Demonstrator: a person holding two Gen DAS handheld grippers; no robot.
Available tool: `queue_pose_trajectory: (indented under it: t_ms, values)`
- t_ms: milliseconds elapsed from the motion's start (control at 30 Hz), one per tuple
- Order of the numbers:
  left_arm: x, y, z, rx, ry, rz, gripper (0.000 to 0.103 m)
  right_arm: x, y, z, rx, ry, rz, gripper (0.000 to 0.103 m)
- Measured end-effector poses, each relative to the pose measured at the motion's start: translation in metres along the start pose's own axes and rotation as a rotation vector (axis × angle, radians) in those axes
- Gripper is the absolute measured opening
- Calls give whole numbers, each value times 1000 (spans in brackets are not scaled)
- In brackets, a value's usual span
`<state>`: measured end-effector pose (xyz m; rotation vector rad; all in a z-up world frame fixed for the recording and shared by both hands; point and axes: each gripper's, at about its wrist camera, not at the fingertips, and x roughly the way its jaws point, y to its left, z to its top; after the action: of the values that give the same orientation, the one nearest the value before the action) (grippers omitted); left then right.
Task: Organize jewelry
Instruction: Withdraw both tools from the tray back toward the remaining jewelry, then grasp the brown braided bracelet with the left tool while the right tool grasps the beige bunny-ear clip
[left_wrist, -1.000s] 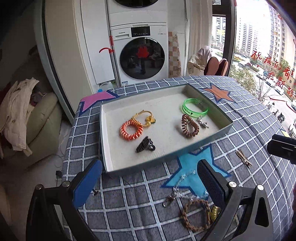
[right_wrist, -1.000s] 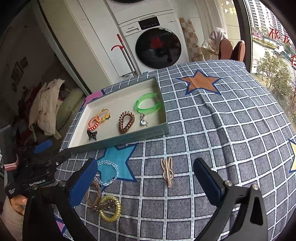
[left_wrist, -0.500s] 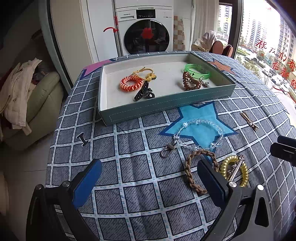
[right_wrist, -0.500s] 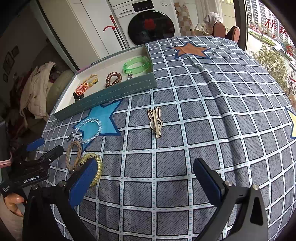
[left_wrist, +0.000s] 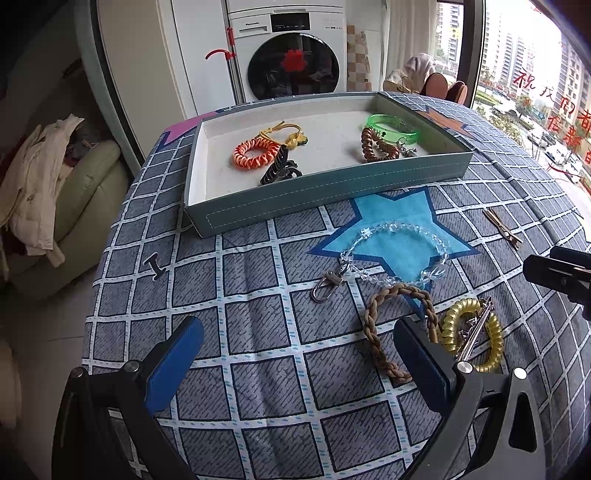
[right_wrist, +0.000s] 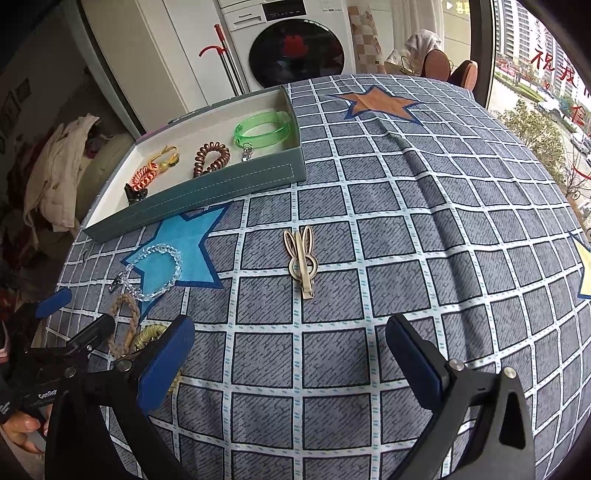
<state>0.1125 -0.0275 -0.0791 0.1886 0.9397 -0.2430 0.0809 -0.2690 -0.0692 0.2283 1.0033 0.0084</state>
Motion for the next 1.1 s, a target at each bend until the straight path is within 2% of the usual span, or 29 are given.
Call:
queue_pose_trajectory:
  t_ms: [133, 433, 500, 600, 733, 800, 833, 900, 933, 967, 1000, 1100]
  values:
    - [1, -2, 1, 2, 0, -2, 103, 8, 1, 7, -15, 0, -21, 99]
    - [3, -12, -2, 39, 12, -10, 103, 19, 10, 15, -73, -9, -96, 72]
    - [2, -13, -3, 44, 12, -18, 98, 21, 12, 16, -99, -13, -121, 61]
    - [0, -18, -4, 63, 10, -29, 93, 22, 18, 13, -145, -22, -150, 54]
    - [-2, -21, -4, 75, 21, -48, 92, 21, 18, 13, -143, -22, -142, 50]
    - [-3, -24, -4, 77, 27, -74, 83, 20, 18, 13, -141, -24, -138, 41]
    - [-3, -25, -4, 79, 33, -82, 83, 20, 18, 13, -139, -24, -136, 39]
    - [-3, -27, -4, 84, 38, -98, 76, 18, 18, 13, -137, -23, -136, 24]
    - [-3, -28, -3, 85, 42, -114, 73, 19, 18, 14, -134, -21, -134, 21]
    - [-4, -29, -3, 85, 46, -130, 64, 19, 17, 14, -129, -20, -130, 13]
    - [-4, -30, -3, 91, 41, -132, 50, 19, 16, 14, -123, -20, -126, 9]
    - [-5, -32, -3, 94, 30, -130, 27, 18, 13, 14, -102, -23, -113, 9]
